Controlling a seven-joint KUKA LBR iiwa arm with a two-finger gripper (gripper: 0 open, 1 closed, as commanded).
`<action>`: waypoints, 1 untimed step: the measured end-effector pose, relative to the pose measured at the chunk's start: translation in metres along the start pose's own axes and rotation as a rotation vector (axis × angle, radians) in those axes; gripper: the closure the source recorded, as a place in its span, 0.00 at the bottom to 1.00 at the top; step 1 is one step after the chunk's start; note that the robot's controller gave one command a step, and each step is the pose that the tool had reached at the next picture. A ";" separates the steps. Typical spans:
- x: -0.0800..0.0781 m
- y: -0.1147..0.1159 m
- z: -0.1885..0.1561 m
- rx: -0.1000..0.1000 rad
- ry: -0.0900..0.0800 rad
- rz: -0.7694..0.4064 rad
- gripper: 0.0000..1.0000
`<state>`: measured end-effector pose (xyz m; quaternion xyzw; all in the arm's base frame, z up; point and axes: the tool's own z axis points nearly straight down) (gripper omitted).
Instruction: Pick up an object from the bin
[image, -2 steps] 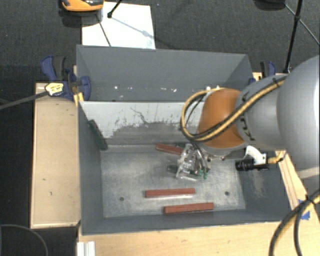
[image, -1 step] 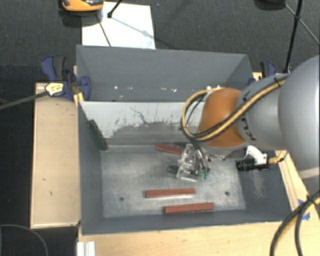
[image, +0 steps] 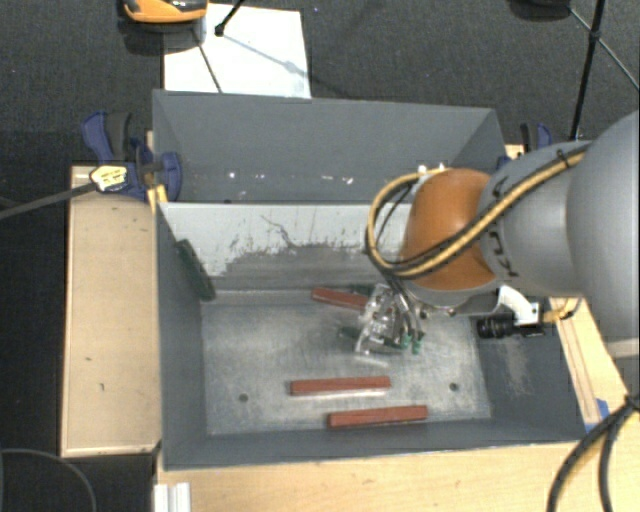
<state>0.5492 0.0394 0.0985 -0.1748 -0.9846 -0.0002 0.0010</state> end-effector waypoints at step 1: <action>-0.001 0.000 -0.012 -0.001 -0.003 -0.001 1.00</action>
Offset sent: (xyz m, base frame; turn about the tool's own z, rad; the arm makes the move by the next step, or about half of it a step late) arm 0.0000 0.0000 0.0293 0.0000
